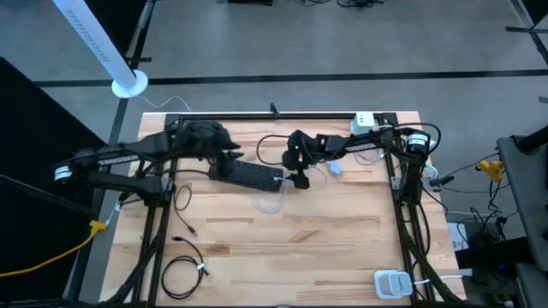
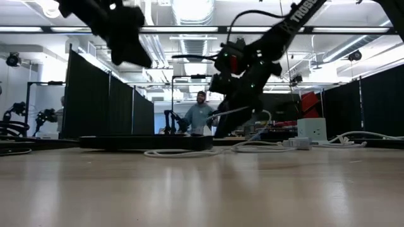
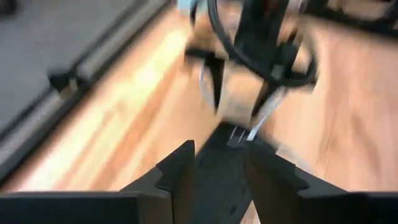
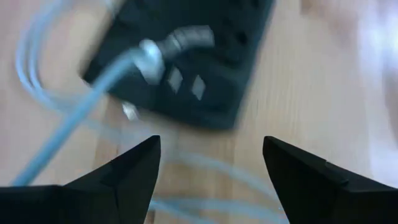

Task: Insert USB
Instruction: Insert the light blue charger cable into the black outlet extension

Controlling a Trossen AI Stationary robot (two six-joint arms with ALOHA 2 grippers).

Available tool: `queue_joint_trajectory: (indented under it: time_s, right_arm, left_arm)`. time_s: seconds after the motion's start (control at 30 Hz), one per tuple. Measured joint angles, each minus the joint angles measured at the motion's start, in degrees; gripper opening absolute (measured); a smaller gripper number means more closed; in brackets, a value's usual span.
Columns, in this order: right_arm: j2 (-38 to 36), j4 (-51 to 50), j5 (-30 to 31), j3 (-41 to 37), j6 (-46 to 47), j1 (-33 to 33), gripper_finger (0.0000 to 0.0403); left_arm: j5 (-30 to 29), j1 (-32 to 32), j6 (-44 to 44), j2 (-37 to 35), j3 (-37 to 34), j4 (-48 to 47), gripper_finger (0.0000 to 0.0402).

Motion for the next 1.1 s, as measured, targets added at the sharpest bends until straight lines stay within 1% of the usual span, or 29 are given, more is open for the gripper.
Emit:
queue_joint_trajectory:
  time_s: [0.07,0.2,0.3,0.4,0.47,0.53,0.67,0.8,0.87,0.93,1.0,1.1]
  right_arm:
    - [-0.04,-6.87,2.01,3.25,-1.38,0.02,0.0273]
    - [-0.11,-15.03,7.98,9.81,-4.53,0.00,0.0273]
    - [-0.11,-17.14,16.42,14.07,-8.26,0.02,0.0267]
    - [-0.11,-17.02,26.28,17.79,-12.50,-0.19,0.0259]
    - [-0.13,-16.84,30.97,20.17,-15.48,-0.52,0.0255]
    - [-0.15,-16.84,31.84,22.23,-17.10,-1.04,0.0251]
    - [-0.17,-16.38,29.86,24.62,-16.00,-2.00,0.0245]
    - [0.92,-13.36,29.16,24.37,-16.35,-3.16,0.0239]
    - [2.25,-13.20,28.02,24.24,-18.52,-3.61,0.0238]
    - [3.91,-12.32,27.74,24.24,-22.95,-3.95,0.0240]
    - [5.83,-11.99,29.03,24.24,-28.30,-4.22,0.0246]
    - [8.39,-9.05,36.34,24.26,-35.24,-4.72,0.0256]
  left_arm:
    - [0.80,0.00,0.28,2.76,-0.02,-1.31,0.0112]
    - [6.09,-0.22,4.06,8.47,-0.48,-1.40,0.0094]
    - [10.41,-0.28,5.96,12.36,-0.61,-2.27,0.0080]
    - [10.93,-0.73,5.86,14.55,-0.68,-5.41,0.0065]
    - [10.90,-1.40,5.80,14.65,-0.68,-8.14,0.0055]
    - [10.89,-2.33,5.44,14.04,-0.68,-8.81,0.0043]
    - [10.66,-3.37,5.54,13.04,-0.68,-7.71,0.0025]
    - [6.23,-3.33,5.72,13.48,-0.74,-6.24,0.0023]
    - [4.39,-3.26,5.33,13.64,-0.78,-5.59,0.0023]
    - [3.32,-3.26,4.49,13.64,-0.81,-4.15,0.0023]
    - [3.27,-3.26,3.44,13.57,-0.81,-3.53,0.0023]
    - [2.95,-3.26,2.39,13.34,-0.81,-3.75,0.0023]
